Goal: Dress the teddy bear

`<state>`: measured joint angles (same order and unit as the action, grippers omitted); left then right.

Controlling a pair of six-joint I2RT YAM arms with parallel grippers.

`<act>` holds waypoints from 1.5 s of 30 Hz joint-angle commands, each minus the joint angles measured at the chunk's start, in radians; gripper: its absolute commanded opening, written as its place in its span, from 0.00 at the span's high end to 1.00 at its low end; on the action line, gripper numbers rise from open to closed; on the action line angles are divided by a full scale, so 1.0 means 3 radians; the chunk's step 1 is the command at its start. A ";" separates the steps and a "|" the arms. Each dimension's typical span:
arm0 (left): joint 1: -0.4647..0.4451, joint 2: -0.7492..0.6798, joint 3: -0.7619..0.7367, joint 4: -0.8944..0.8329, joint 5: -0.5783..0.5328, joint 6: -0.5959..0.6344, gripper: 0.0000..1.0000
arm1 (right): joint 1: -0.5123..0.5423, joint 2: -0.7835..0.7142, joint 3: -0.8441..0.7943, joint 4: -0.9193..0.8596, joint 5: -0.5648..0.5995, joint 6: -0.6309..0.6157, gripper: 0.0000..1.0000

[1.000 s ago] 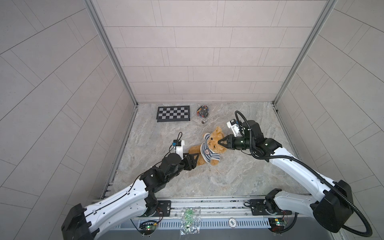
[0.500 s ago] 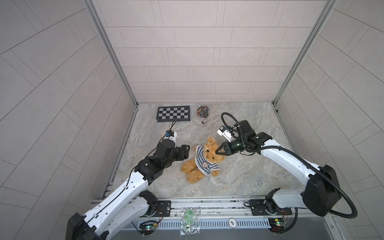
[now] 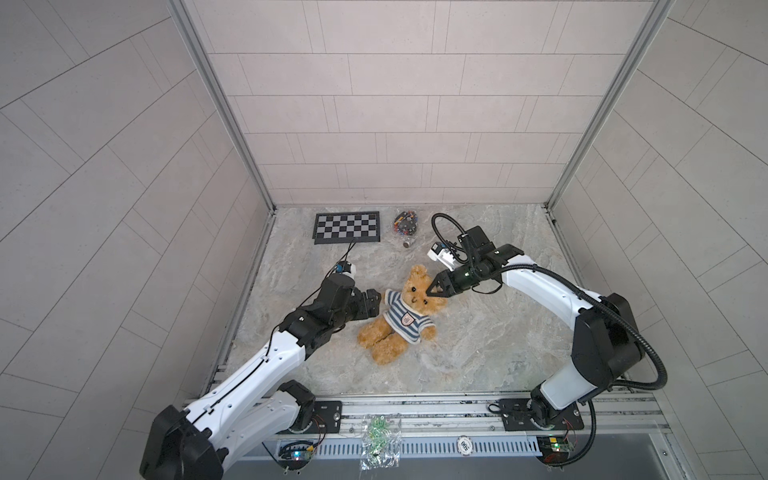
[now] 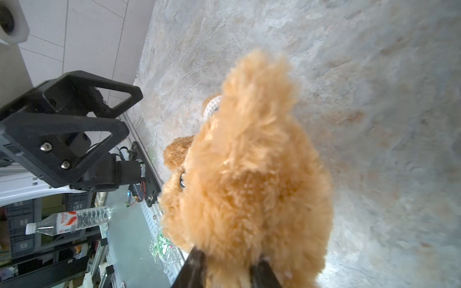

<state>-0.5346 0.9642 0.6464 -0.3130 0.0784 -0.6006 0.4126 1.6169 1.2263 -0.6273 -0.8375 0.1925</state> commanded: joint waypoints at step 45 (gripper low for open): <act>0.0542 -0.0582 -0.0534 0.0819 -0.1953 0.0656 0.00 | -0.0649 -0.2866 -0.2825 0.2759 0.3145 -0.0230 0.00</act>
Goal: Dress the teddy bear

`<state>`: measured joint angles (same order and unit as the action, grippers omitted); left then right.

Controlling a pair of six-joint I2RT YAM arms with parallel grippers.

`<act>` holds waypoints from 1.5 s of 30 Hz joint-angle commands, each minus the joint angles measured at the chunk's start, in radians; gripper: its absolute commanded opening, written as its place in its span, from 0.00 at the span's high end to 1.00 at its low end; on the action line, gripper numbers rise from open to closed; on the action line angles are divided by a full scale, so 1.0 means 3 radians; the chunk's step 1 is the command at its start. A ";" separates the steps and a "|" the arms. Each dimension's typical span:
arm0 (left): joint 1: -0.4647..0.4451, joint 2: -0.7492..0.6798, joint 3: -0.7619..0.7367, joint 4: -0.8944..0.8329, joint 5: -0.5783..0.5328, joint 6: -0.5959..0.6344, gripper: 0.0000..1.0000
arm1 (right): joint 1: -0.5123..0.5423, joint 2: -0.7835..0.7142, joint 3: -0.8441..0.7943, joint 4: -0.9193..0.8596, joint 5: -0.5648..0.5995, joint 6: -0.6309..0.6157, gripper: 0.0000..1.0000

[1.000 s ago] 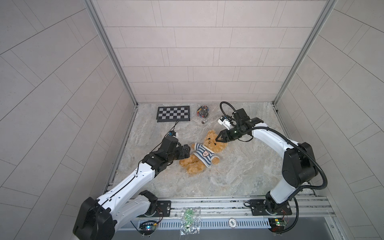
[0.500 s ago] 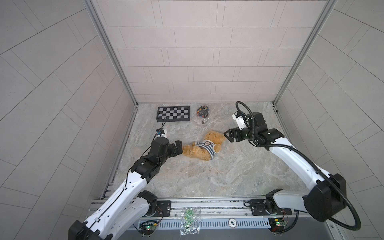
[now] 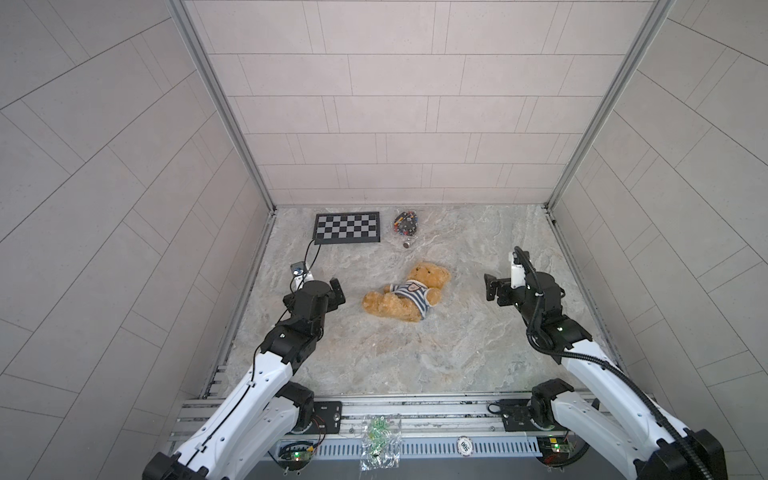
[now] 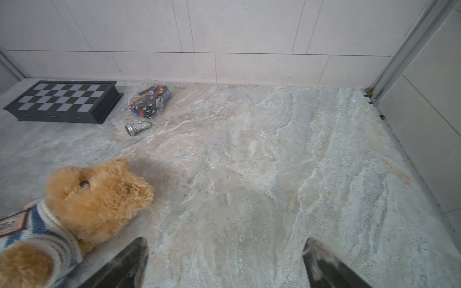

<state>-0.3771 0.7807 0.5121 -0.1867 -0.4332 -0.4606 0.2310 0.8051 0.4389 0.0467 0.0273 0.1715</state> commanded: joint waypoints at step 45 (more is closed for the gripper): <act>0.0787 0.2338 -0.0590 0.4037 0.0011 0.1470 0.00 | -0.0668 0.2577 -0.0336 0.3222 0.0618 -0.0298 0.00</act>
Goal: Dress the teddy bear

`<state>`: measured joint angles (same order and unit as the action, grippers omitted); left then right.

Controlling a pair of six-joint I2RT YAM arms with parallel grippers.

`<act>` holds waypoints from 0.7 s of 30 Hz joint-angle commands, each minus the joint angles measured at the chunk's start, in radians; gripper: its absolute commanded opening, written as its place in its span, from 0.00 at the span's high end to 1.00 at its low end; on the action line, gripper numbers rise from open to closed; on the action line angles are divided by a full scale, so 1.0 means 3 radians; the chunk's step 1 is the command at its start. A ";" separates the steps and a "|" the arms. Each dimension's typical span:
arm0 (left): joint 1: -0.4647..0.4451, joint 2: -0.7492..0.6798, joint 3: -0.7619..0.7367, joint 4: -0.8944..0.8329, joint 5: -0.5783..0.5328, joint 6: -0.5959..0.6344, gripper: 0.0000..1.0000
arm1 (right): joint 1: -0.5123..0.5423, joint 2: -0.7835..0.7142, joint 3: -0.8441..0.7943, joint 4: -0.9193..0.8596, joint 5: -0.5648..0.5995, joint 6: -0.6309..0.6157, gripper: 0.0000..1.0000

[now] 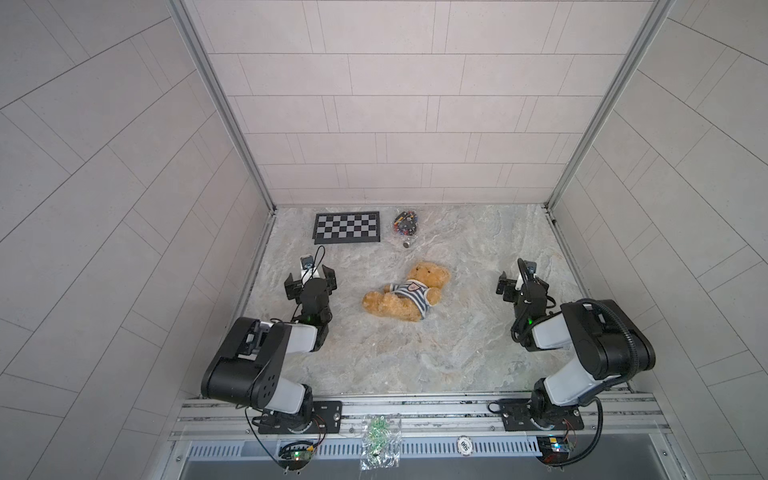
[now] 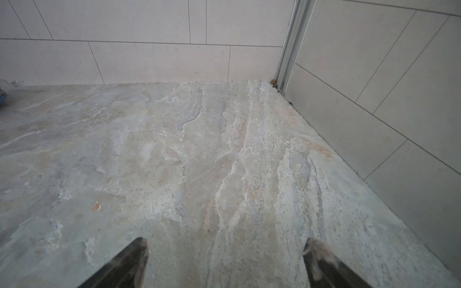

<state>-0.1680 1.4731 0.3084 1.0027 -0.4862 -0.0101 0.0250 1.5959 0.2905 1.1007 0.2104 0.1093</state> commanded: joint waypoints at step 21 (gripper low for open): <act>0.0087 0.0004 0.0113 -0.0040 0.0229 -0.0034 0.00 | 0.0074 -0.0039 0.0198 -0.0330 0.0094 -0.0153 0.00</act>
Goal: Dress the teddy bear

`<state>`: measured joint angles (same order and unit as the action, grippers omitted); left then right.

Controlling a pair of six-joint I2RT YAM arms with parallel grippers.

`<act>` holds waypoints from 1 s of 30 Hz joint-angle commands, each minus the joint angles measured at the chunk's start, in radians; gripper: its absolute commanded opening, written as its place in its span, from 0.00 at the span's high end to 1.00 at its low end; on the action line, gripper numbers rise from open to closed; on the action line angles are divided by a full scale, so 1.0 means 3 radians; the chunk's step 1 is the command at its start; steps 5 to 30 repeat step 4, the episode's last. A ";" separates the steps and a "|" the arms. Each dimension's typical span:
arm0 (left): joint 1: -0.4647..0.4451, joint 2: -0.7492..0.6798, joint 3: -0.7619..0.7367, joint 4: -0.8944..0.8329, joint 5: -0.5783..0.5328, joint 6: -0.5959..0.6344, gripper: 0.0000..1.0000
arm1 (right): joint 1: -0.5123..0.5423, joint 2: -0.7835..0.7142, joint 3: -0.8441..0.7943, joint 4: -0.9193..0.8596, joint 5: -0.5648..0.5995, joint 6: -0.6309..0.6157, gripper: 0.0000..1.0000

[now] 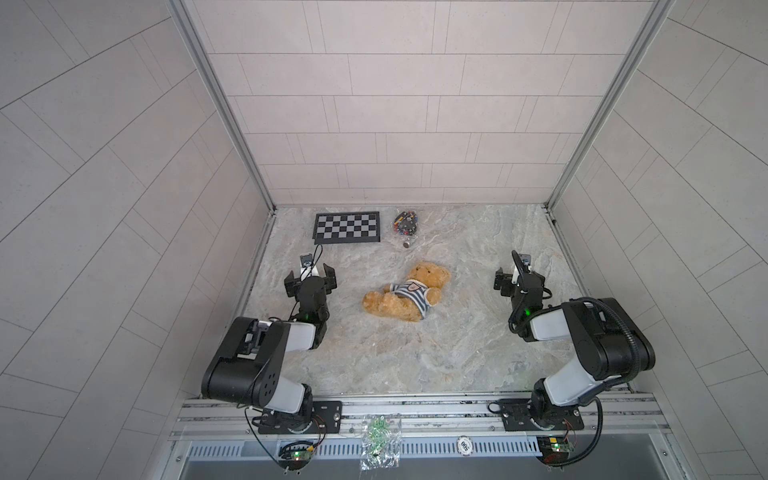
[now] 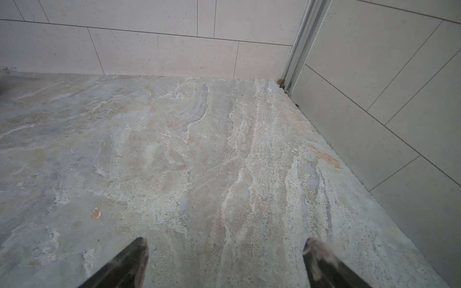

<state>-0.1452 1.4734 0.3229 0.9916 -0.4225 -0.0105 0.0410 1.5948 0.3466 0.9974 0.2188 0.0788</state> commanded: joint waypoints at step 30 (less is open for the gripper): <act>0.0012 -0.0014 0.0039 0.0031 0.0018 -0.0031 0.00 | 0.0021 -0.0039 0.0011 0.0018 0.0063 -0.0049 0.00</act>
